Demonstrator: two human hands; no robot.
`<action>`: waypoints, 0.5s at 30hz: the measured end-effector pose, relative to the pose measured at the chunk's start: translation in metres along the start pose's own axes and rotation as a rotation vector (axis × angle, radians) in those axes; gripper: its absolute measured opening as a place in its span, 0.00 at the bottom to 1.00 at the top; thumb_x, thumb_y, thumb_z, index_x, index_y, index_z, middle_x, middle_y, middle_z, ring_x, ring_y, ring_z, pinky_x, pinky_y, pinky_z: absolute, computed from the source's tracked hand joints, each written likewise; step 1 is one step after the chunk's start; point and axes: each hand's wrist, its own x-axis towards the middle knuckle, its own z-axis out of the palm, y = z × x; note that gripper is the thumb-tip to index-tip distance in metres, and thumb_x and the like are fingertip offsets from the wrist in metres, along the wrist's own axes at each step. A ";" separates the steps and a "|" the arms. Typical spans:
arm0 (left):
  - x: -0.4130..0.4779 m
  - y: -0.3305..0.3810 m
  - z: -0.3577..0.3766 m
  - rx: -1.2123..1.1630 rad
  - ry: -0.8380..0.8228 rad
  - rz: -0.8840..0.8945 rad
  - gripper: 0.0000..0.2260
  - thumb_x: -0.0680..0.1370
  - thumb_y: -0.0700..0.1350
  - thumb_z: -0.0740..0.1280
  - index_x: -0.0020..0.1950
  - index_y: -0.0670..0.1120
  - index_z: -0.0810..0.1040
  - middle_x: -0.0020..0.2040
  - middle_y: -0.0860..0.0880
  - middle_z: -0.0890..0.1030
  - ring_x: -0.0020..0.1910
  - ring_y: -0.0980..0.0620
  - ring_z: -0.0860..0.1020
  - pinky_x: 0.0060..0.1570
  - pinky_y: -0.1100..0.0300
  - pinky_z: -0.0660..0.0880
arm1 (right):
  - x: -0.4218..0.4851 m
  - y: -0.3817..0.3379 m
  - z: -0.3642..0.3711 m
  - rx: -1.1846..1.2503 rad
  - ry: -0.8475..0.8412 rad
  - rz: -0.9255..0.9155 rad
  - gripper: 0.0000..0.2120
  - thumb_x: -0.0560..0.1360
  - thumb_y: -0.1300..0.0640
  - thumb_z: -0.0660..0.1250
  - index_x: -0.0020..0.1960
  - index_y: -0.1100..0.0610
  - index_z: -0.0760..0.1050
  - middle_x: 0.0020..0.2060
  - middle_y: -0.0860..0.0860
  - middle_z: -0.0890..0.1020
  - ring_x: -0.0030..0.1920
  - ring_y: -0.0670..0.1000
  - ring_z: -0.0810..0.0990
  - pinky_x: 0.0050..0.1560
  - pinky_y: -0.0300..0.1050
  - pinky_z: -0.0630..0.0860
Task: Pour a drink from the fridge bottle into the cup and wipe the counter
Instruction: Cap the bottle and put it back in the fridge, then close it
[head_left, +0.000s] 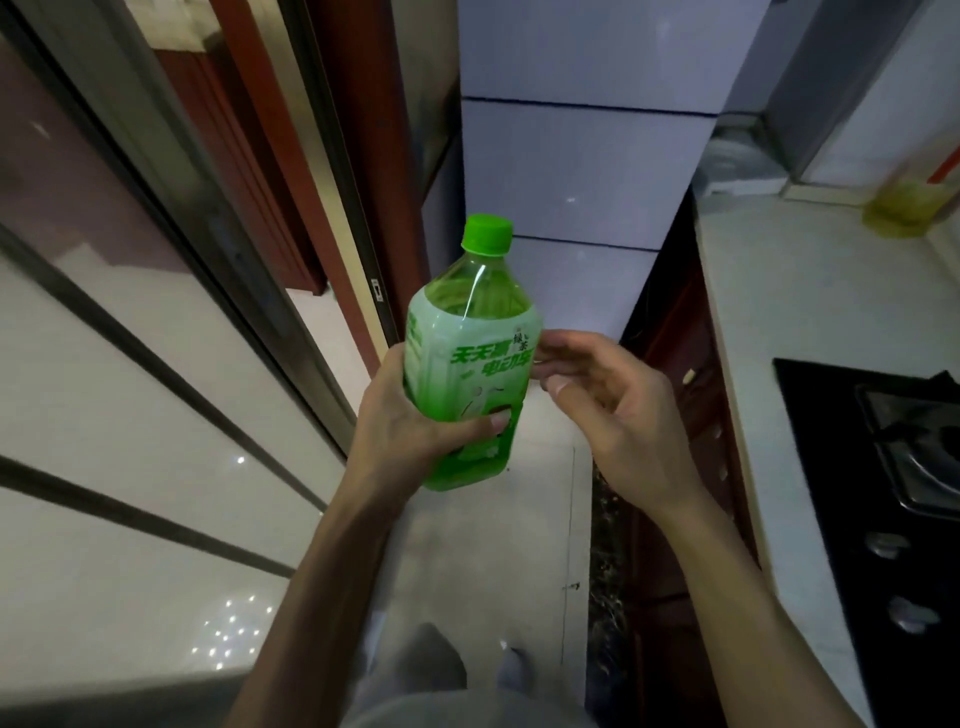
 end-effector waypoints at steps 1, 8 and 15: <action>0.008 0.000 0.001 -0.011 0.009 -0.004 0.39 0.53 0.53 0.83 0.61 0.47 0.74 0.53 0.50 0.85 0.53 0.50 0.84 0.51 0.44 0.83 | 0.011 0.003 -0.001 -0.026 -0.018 -0.016 0.16 0.76 0.65 0.65 0.63 0.59 0.76 0.52 0.51 0.83 0.54 0.49 0.82 0.55 0.43 0.78; 0.073 -0.013 0.001 -0.032 0.069 -0.038 0.40 0.53 0.56 0.82 0.61 0.47 0.74 0.54 0.49 0.84 0.53 0.49 0.84 0.51 0.44 0.83 | 0.086 0.033 0.005 -0.086 -0.122 -0.060 0.17 0.75 0.64 0.64 0.63 0.59 0.76 0.53 0.50 0.83 0.55 0.48 0.82 0.55 0.42 0.78; 0.176 -0.024 -0.001 -0.052 0.061 -0.032 0.39 0.56 0.55 0.82 0.63 0.47 0.74 0.54 0.50 0.84 0.53 0.51 0.84 0.49 0.50 0.84 | 0.184 0.065 0.016 -0.136 -0.147 -0.055 0.16 0.76 0.63 0.65 0.63 0.58 0.76 0.53 0.50 0.83 0.55 0.48 0.82 0.56 0.45 0.78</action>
